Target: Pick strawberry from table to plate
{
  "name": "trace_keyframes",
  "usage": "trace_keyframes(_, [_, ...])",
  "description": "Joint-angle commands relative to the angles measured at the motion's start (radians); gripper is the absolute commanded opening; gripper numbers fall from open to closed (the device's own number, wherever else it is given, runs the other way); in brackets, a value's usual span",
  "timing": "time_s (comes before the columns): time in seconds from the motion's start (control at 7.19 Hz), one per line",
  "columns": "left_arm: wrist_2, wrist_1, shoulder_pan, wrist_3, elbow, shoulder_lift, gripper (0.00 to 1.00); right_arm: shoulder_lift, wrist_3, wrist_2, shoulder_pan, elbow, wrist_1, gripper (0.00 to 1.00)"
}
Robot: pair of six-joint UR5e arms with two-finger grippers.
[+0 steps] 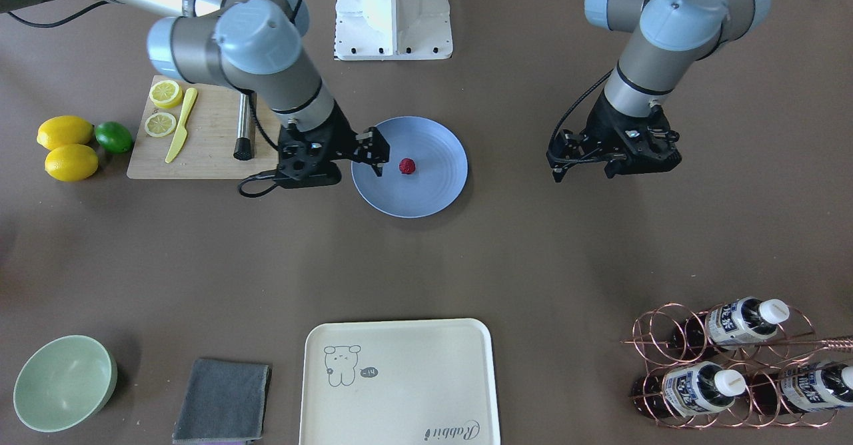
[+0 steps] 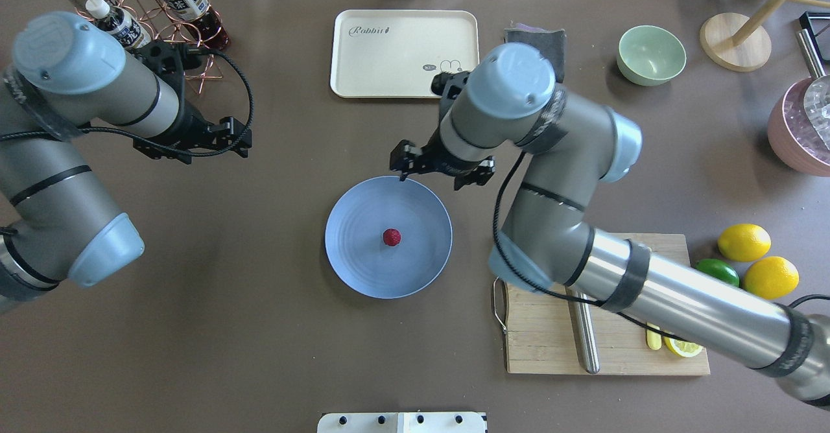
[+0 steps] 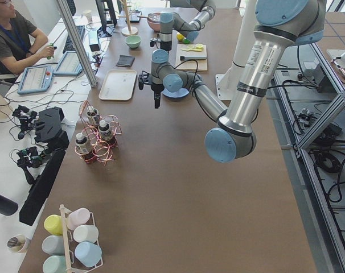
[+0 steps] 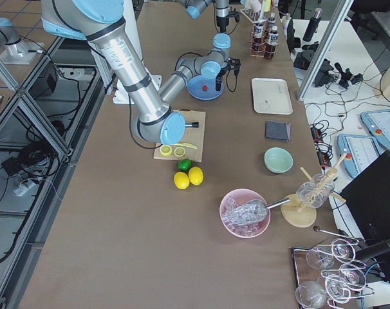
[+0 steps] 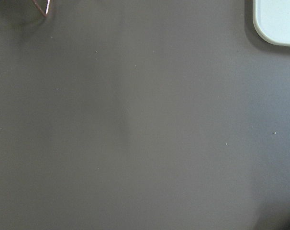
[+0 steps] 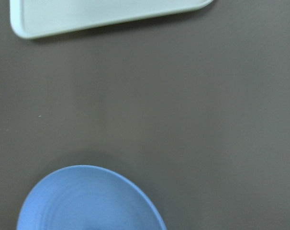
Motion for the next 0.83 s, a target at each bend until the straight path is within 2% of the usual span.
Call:
trace_keyframes(0.0, [-0.064, 0.054, -0.119, 0.192, -0.047, 0.076, 0.97, -0.223, -0.324, 0.176, 0.234, 0.160, -0.100, 1.00])
trace_keyframes(0.14, [-0.102, 0.054, -0.193, 0.319, -0.045, 0.130, 0.97, -0.280, -0.475, 0.218, 0.320, 0.163, -0.125, 1.00])
trace_keyframes(0.42, [-0.165, 0.056, -0.331, 0.566, -0.025, 0.216, 0.97, -0.450, -0.843, 0.240, 0.486, 0.148, -0.159, 1.00])
trace_keyframes(0.56, [-0.190, 0.056, -0.379, 0.637, -0.016, 0.244, 0.97, -0.484, -1.097, 0.240, 0.594, 0.146, -0.302, 1.00])
trace_keyframes(0.7, [-0.237, 0.057, -0.449, 0.750, 0.004, 0.271, 0.97, -0.492, -1.398, 0.226, 0.719, 0.105, -0.455, 1.00])
